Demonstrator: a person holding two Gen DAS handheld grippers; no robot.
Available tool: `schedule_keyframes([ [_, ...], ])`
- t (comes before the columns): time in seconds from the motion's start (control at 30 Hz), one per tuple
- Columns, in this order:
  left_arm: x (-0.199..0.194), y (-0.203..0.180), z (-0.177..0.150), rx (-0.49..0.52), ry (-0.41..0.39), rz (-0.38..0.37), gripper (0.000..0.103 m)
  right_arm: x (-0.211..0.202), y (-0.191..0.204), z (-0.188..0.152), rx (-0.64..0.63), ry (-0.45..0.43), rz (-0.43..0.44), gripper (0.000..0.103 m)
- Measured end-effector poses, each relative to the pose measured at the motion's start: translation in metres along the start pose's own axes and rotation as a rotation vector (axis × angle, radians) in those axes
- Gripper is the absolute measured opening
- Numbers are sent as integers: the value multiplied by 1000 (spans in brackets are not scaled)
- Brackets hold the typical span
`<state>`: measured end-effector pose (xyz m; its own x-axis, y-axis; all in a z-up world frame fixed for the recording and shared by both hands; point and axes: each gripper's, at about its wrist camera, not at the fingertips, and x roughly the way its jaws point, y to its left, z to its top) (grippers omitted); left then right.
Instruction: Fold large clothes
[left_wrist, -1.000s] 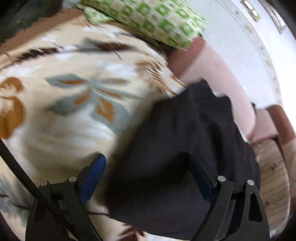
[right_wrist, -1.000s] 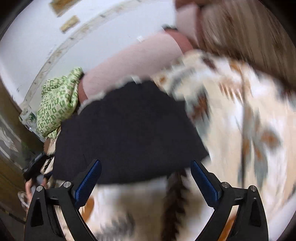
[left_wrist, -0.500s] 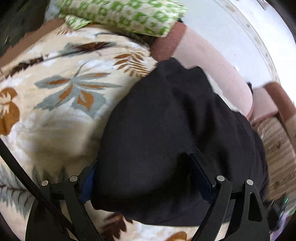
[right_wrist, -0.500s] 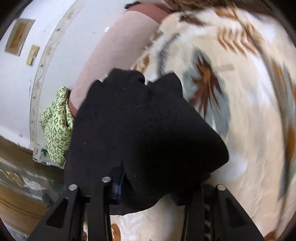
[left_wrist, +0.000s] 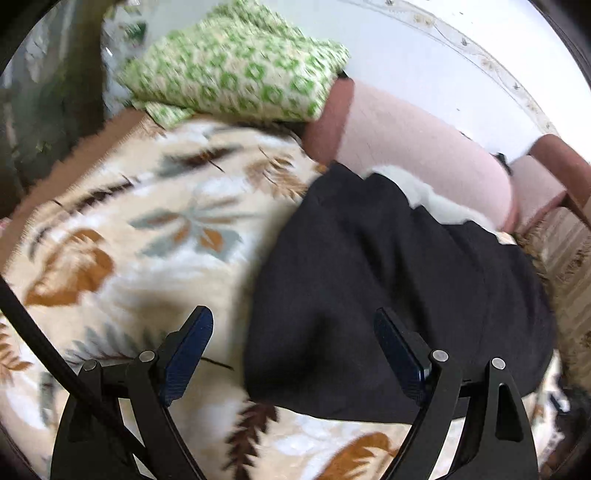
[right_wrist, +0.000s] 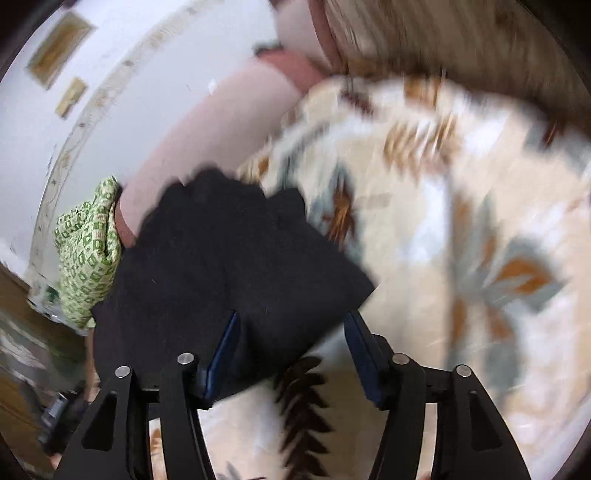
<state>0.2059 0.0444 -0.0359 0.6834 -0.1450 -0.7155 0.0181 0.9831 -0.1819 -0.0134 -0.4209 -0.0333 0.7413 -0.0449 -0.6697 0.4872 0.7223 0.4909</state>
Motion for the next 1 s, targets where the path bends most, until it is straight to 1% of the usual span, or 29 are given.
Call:
schedule_keyframes([
  [0.03,2,0,1,11,-2,35,88,-7,3,3,-22,-29,-10,68],
  [0.07,7,-1,3,17,2,56,88,-14,14,5,-62,-59,-16,68],
  [0.1,10,0,4,22,6,71,88,-16,20,9,-84,-58,4,68],
  [0.13,11,-1,3,24,8,74,88,-15,29,12,-97,-45,41,67],
  [0.2,14,-2,4,38,16,78,88,-6,62,16,-127,-22,125,66],
  [0.23,10,-3,2,44,10,82,88,-2,74,16,-145,-16,151,65],
  [0.27,8,-3,3,50,-3,90,88,9,102,15,-185,2,198,64],
  [0.37,5,-2,4,60,-35,106,88,49,170,7,-250,75,294,60],
  [0.43,8,0,5,53,-37,102,88,74,202,0,-273,122,342,59],
  [0.47,10,1,6,47,-30,104,88,97,225,-3,-277,164,385,59],
  [0.5,13,2,7,42,-20,108,88,114,237,-8,-274,200,408,59],
  [0.53,16,4,7,36,-11,111,88,129,247,-10,-273,217,404,59],
  [0.6,20,8,8,24,7,111,88,149,254,-10,-298,186,358,55],
  [0.63,20,10,9,18,12,109,88,155,252,-8,-315,172,344,48],
  [0.67,19,11,9,10,13,104,88,162,250,-3,-334,164,327,34],
  [0.7,18,12,9,5,10,100,88,168,242,5,-357,163,307,29],
  [0.73,17,14,10,-1,5,96,88,172,231,16,-368,150,263,23],
  [0.77,15,15,11,-6,-3,93,88,173,217,27,-353,126,222,21],
  [0.87,14,15,13,-13,-15,99,88,175,170,59,-243,89,159,6],
  [0.9,14,16,13,-16,-13,98,88,172,149,72,-208,60,110,6],
  [0.93,15,16,12,-20,-11,95,88,166,130,82,-198,18,8,6],
  [0.97,15,16,13,-23,-8,93,88,162,118,90,-212,-11,-86,8],
  [1.0,15,17,13,-26,-6,93,88,157,109,95,-234,-35,-201,9],
])
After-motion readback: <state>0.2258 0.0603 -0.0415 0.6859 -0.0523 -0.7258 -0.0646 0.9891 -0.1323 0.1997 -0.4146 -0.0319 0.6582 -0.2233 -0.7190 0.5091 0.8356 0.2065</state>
